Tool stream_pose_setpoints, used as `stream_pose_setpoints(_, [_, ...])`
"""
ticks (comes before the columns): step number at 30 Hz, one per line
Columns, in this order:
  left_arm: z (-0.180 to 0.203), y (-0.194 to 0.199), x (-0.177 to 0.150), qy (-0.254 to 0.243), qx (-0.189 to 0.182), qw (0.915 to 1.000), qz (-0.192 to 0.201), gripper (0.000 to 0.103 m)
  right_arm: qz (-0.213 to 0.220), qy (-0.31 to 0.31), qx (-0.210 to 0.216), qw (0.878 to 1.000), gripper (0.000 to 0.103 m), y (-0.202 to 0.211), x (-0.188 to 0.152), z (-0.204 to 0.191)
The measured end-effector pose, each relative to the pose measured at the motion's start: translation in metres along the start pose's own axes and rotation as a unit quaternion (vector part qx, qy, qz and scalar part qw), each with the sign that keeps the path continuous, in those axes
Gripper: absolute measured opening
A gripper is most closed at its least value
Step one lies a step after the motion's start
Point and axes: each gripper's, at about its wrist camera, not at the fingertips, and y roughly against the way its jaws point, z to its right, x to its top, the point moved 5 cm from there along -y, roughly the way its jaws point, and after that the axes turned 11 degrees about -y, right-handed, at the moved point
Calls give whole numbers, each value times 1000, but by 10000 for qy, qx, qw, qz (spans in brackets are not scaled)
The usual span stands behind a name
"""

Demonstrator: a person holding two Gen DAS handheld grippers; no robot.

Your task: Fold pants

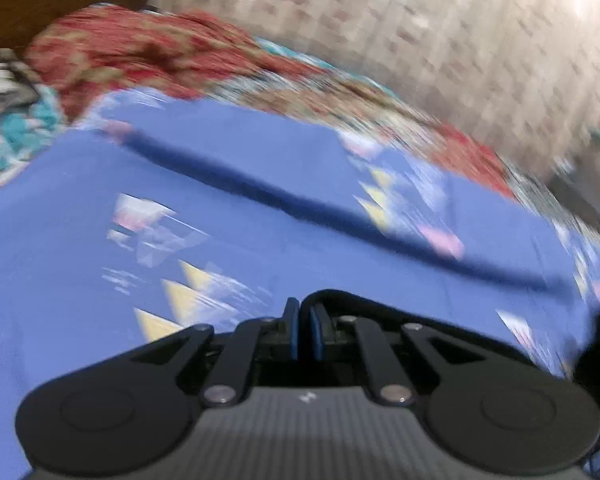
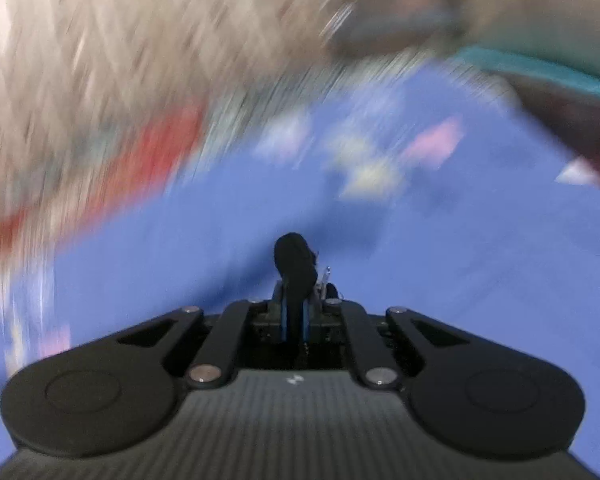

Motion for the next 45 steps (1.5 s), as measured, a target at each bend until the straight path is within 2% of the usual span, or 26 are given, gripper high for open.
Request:
stream_pose_setpoints(2, [-20,2,7,190,294,9993,164,7,501,-592,-103,9969,9,17,42,23])
stream_pose_setpoints(3, [-31,2,8,368,326,9986,176,6,648,-867,-166,9940,9,24,57,36])
stream_pose_setpoints(6, [-41,-17,-2,546,396,9977,8,7,686,-1070,-464,9908,9,26,74,62])
stream_pose_setpoints(9, [-38,-36,-17,379,477,9979,-240,7,203,-1034,-818,9911,9,13,57,82])
stream_pose_setpoints(13, [-28,-50,-30,133,585,9973,-425,7,-544,-1330,-1182,9825,10,-10,12,110])
stream_pose_setpoints(16, [-25,-39,-27,47,536,9981,-293,7,-386,-1400,-1399,9795,9,-4,-2,123])
stream_pose_setpoints(19, [-29,-34,-25,39,427,9986,-294,7,-477,-1568,-1257,9784,9,3,-2,138])
stream_pose_setpoints(20, [-29,-33,-25,-13,410,9987,-314,11,-551,-1673,-1153,9776,10,1,-1,142])
stream_pose_setpoints(22, [-26,-36,-29,-209,493,9976,-429,16,-722,-1958,-1056,9723,18,4,-1,147])
stream_pose_setpoints(23, [-25,-38,-33,-330,584,9963,-538,29,-737,-2055,-1152,9691,31,1,-3,147])
stream_pose_setpoints(24, [-25,-41,-36,-411,740,9940,-687,38,-673,-2114,-1358,9656,39,8,-3,156])
stream_pose_setpoints(25, [-27,-41,-39,-431,846,9925,-771,47,-624,-2119,-1512,9635,53,17,-6,156])
stream_pose_setpoints(27, [-34,-34,-45,-328,705,9937,-805,47,-644,-2124,-1589,9620,55,31,-8,165])
stream_pose_setpoints(30, [-52,-10,-51,3,517,9956,-776,52,-706,-1990,-1463,9664,55,62,-13,172])
stream_pose_setpoints(33, [-68,18,-67,335,333,9956,-809,50,-737,-1586,-1062,9788,55,87,-22,159])
stream_pose_setpoints(36, [-73,39,-95,523,128,9933,-1024,50,-1159,-999,-332,9877,55,106,-48,119])
stream_pose_setpoints(38, [-72,50,-113,817,-202,9895,-1176,51,-1608,-513,175,9855,55,117,-75,81])
stream_pose_setpoints(39, [-69,55,-125,1043,-481,9852,-1270,51,-1862,-236,474,9811,55,122,-91,56])
stream_pose_setpoints(41, [-60,60,-144,1317,-905,9764,-1451,55,-2394,401,1051,9644,55,132,-125,-1])
stream_pose_setpoints(42, [-56,62,-150,1362,-1018,9739,-1503,56,-2635,733,1361,9522,55,142,-144,-33])
stream_pose_setpoints(44, [-49,67,-161,1462,-1142,9708,-1522,58,-3032,1377,2044,9205,55,167,-185,-98])
stream_pose_setpoints(45, [-46,69,-166,1509,-1182,9697,-1518,58,-3195,1720,2403,9003,55,184,-207,-131])
